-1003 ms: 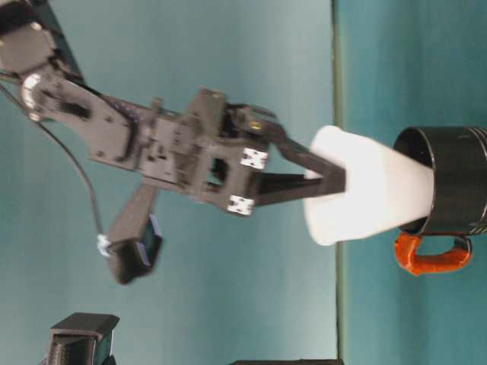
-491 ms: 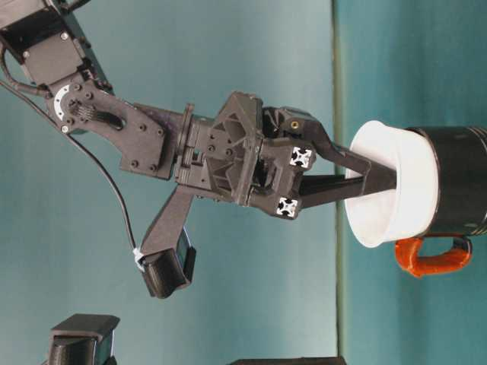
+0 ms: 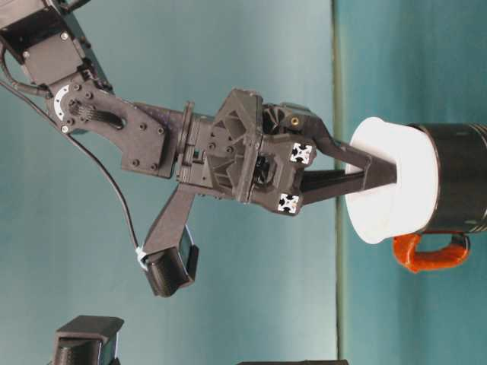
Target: Put the paper cup into the moved red handle cup holder.
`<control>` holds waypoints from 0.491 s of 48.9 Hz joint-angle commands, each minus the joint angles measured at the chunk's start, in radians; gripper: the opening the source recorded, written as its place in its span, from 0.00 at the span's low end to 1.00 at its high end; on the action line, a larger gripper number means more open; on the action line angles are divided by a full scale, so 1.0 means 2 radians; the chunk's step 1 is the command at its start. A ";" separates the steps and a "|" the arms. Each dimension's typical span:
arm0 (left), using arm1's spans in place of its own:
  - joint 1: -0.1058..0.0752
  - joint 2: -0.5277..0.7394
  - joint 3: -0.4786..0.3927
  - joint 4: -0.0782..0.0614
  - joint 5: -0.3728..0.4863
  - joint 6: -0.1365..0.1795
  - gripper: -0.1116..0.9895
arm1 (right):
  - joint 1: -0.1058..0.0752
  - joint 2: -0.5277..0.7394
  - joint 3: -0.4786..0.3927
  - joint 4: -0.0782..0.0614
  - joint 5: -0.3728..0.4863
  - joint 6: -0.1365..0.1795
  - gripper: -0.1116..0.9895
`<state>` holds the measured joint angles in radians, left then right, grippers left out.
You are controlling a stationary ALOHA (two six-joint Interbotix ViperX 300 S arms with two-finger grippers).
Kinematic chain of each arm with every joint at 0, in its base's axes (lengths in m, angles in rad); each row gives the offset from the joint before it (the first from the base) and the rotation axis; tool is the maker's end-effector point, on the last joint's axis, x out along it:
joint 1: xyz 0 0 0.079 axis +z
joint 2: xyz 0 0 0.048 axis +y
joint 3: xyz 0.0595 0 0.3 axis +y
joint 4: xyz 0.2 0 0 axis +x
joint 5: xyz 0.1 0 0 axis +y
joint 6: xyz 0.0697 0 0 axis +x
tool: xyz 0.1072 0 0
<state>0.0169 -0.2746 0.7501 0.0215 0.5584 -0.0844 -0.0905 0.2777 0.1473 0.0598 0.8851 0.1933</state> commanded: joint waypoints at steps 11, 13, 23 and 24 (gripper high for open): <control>-0.002 -0.002 -0.003 0.002 -0.003 -0.001 0.97 | 0.011 -0.007 -0.005 0.005 0.004 -0.001 0.45; -0.002 -0.002 -0.002 0.002 -0.003 -0.001 0.97 | 0.012 -0.008 -0.007 0.005 0.005 -0.001 0.58; -0.002 -0.002 -0.002 0.002 -0.002 -0.001 0.97 | 0.020 -0.015 -0.010 0.004 0.005 0.000 0.91; -0.002 -0.002 -0.002 0.002 -0.003 -0.001 0.97 | 0.020 -0.017 -0.011 0.004 0.005 0.000 0.90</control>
<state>0.0169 -0.2746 0.7547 0.0215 0.5584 -0.0844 -0.0568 0.2746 0.1442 0.0675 0.8958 0.1933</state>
